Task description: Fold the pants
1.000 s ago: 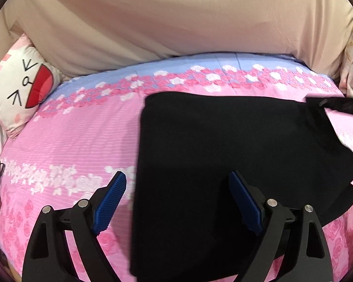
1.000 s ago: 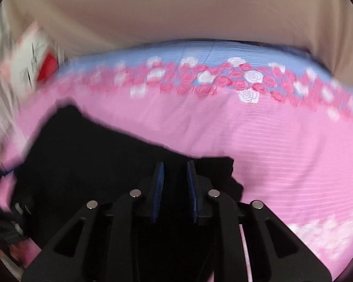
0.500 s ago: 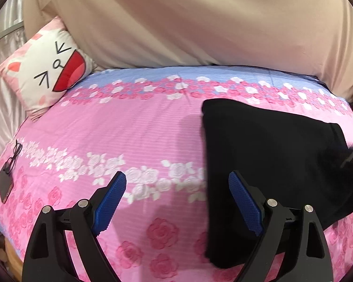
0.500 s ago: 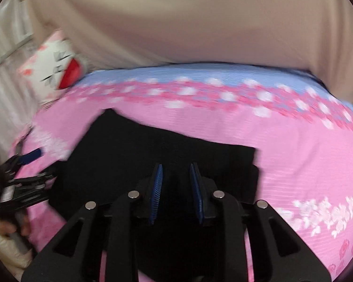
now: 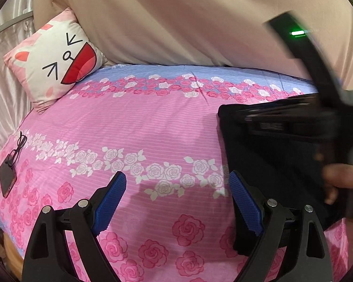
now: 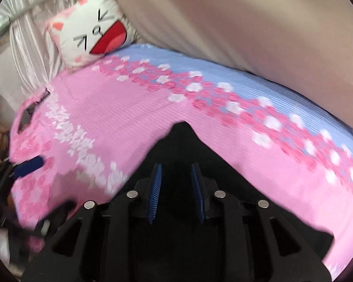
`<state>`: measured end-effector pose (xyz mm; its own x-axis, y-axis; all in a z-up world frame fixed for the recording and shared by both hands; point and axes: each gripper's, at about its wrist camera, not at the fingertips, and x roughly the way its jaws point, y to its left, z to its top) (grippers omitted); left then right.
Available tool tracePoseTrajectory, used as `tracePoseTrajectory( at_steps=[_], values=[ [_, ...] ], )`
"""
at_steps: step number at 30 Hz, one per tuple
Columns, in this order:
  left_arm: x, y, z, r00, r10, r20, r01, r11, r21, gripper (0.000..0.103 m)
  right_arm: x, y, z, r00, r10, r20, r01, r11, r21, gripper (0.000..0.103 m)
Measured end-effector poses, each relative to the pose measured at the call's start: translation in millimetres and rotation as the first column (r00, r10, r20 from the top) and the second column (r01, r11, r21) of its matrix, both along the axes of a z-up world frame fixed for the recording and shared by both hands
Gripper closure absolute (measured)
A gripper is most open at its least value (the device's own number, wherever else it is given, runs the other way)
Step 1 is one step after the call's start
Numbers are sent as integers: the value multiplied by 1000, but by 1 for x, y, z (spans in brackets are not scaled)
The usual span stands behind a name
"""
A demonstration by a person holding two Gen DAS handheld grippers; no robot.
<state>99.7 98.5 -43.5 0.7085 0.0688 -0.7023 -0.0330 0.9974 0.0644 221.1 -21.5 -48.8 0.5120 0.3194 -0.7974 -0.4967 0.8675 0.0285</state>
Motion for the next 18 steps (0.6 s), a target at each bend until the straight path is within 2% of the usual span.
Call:
tracePoseTrajectory(
  at_steps=[3, 7, 12, 16, 18],
  values=[
    [1, 0, 1, 1000, -11, 4, 11, 1000, 3, 16, 16, 8, -10, 1000, -8, -29, 9, 1000, 14, 76],
    [5, -2, 4, 1000, -20, 5, 20, 1000, -9, 16, -5, -11, 18, 999, -35, 24, 33, 997, 65, 77],
    [2, -21, 9, 999, -48, 19, 48, 999, 0, 16, -70, -77, 51, 984, -145, 105, 138, 988, 68, 67],
    [-2, -44, 11, 997, -73, 17, 72, 997, 19, 16, -121, -133, 45, 964, -246, 101, 244, 969, 32, 67],
    [-4, -58, 11, 996, -86, 12, 85, 996, 34, 16, -144, -156, 32, 956, -286, 69, 284, 958, 31, 67]
  ],
)
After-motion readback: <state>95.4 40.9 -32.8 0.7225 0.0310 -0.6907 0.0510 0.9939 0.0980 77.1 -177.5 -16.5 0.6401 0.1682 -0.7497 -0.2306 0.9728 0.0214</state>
